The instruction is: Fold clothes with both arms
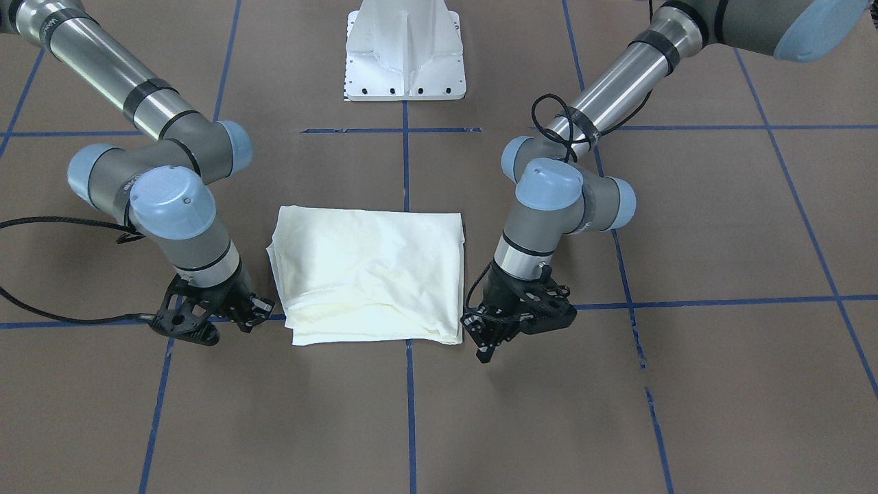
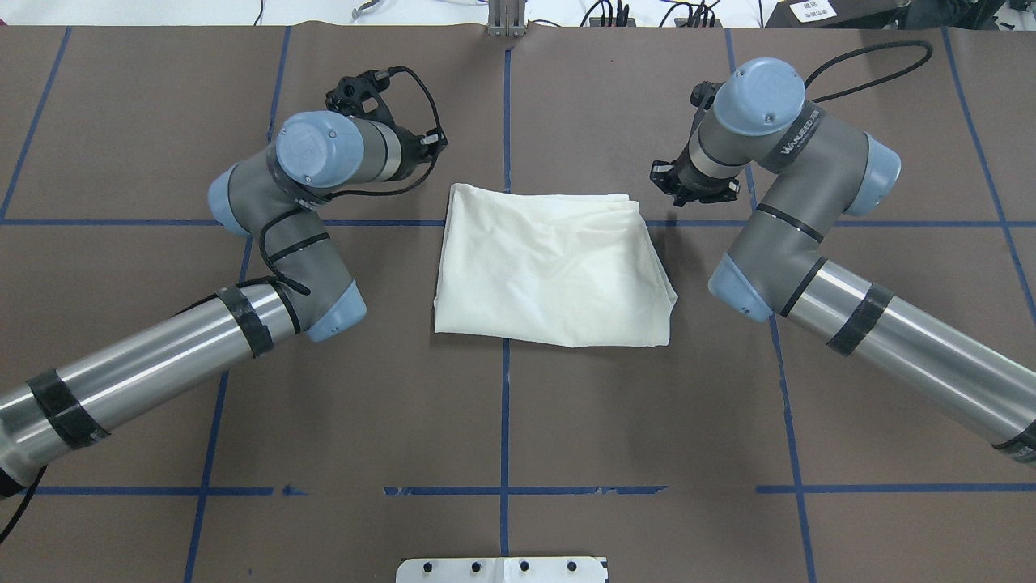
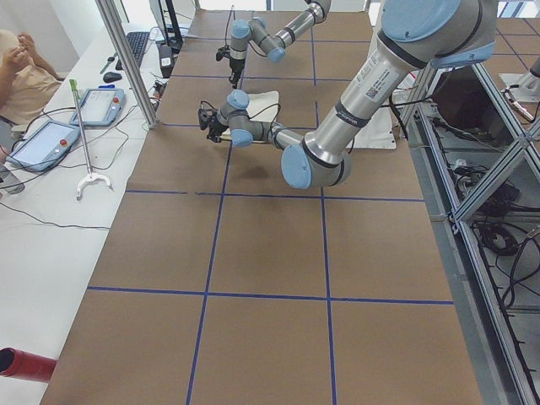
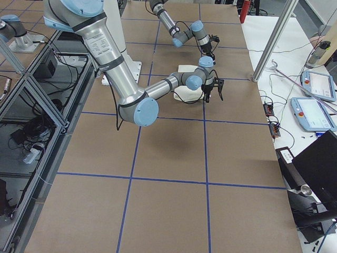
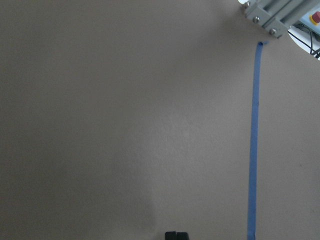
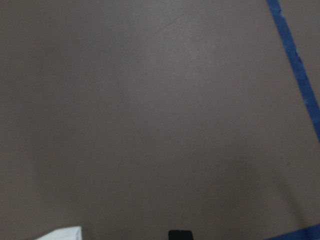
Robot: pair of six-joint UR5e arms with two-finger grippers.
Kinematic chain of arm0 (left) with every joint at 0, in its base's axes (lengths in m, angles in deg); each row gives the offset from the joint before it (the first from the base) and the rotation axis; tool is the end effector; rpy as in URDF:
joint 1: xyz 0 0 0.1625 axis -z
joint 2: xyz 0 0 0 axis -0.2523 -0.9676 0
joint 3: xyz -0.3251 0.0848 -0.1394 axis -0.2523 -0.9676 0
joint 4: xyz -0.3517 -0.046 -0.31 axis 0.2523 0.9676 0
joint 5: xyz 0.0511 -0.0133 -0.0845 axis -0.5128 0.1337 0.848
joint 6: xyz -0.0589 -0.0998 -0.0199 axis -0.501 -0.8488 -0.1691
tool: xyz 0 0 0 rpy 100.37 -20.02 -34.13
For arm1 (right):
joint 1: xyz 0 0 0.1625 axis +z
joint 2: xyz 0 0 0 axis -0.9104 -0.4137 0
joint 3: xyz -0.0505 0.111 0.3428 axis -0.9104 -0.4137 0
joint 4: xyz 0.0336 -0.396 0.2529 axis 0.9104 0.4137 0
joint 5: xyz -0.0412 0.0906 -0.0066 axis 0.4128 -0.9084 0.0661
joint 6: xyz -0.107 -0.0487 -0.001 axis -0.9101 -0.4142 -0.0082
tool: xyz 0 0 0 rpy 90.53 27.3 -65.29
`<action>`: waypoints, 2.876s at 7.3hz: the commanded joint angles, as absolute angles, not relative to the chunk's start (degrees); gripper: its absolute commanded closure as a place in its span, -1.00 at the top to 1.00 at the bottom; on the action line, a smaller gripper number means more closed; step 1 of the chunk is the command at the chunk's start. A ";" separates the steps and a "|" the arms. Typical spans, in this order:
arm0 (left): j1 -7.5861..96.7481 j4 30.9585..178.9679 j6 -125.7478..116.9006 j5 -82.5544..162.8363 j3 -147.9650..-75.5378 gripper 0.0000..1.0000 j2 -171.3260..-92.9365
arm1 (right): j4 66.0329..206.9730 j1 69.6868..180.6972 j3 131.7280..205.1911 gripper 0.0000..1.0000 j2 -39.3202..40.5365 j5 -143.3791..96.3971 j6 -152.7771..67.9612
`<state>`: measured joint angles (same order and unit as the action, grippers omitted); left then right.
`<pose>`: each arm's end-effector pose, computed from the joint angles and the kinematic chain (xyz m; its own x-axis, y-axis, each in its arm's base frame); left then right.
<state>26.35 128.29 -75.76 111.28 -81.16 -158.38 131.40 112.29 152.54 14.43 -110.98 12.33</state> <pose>0.5527 -0.6490 0.2469 0.3511 -0.2142 -0.9115 0.6002 0.7987 0.0435 -0.4623 -0.6255 0.3240 0.6722 0.2745 0.6876 -0.3311 0.9421 -0.0525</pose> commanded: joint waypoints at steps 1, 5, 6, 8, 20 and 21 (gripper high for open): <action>29.15 128.69 -72.49 111.68 -80.46 -1.00 -157.54 | 131.39 116.34 152.19 -1.00 14.43 -115.14 10.09; 40.46 128.52 -48.82 123.80 -95.18 -1.00 -137.55 | 132.27 136.27 158.18 -1.00 0.39 -123.52 -18.74; 43.97 128.43 -42.58 126.68 -98.27 -1.00 -132.80 | 132.96 139.79 157.73 -1.00 -2.07 -123.60 -26.57; 56.25 127.64 -24.96 140.71 -98.74 -1.00 -125.15 | 135.68 145.16 157.82 -1.00 -5.33 -127.44 -36.44; 73.80 79.74 9.43 153.16 -131.61 1.00 -96.72 | 152.13 147.48 170.56 1.00 -12.20 -133.36 -46.69; 73.80 79.74 9.52 153.17 -131.70 1.00 -96.72 | 150.82 147.47 170.48 1.00 -12.64 -133.45 -46.69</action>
<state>73.81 79.71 9.45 152.64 -131.50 -96.64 151.83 147.58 170.45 -12.12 -133.38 -46.70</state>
